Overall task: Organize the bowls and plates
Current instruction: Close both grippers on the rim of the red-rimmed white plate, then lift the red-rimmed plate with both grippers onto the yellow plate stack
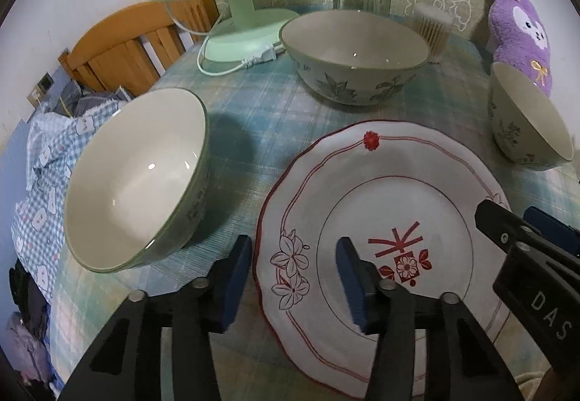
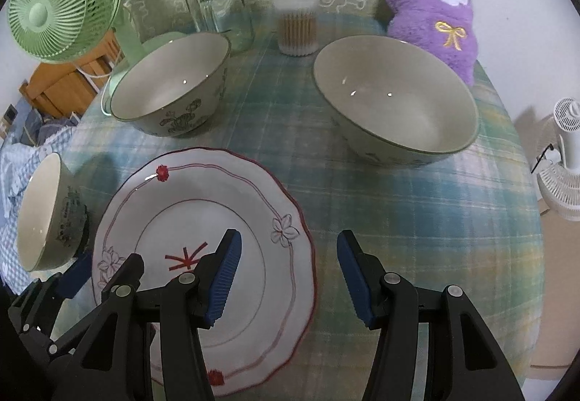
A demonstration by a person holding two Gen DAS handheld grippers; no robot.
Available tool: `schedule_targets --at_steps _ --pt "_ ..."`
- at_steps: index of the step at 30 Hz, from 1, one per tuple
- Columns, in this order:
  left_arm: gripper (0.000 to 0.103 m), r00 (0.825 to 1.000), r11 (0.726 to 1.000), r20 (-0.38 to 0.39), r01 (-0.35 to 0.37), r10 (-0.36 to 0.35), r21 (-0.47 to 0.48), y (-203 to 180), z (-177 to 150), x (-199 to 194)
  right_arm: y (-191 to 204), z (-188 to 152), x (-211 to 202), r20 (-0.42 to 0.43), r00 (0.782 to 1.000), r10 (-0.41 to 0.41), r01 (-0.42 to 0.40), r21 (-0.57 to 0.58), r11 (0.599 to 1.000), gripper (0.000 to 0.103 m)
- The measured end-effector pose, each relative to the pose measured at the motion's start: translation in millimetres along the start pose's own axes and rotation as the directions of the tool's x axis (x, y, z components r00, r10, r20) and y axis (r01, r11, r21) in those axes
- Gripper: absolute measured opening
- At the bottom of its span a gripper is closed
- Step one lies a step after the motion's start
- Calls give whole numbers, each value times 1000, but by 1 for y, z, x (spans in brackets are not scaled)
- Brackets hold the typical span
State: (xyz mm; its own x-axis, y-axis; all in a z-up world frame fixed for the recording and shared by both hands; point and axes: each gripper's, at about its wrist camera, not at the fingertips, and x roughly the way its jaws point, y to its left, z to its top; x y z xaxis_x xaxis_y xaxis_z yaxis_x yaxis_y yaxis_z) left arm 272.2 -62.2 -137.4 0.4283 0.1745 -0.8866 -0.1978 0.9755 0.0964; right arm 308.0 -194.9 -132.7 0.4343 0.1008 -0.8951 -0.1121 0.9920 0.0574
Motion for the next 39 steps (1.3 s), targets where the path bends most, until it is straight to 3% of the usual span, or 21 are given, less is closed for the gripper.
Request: schedule_targets --at_steps 8,22,39 --pt "40 1000 1000 5 -15 15 -11 -1 0 5 6 2 21 -48 999 -19 18 -25 1000 38" --pt "38 1000 1000 11 -13 13 20 -6 -3 -6 4 -1 6 -29 998 -50 49 -17 999 39" --pt "38 997 996 50 52 -56 71 -5 -28 -58 -6 -35 -64 19 995 -100 99 31 995 38"
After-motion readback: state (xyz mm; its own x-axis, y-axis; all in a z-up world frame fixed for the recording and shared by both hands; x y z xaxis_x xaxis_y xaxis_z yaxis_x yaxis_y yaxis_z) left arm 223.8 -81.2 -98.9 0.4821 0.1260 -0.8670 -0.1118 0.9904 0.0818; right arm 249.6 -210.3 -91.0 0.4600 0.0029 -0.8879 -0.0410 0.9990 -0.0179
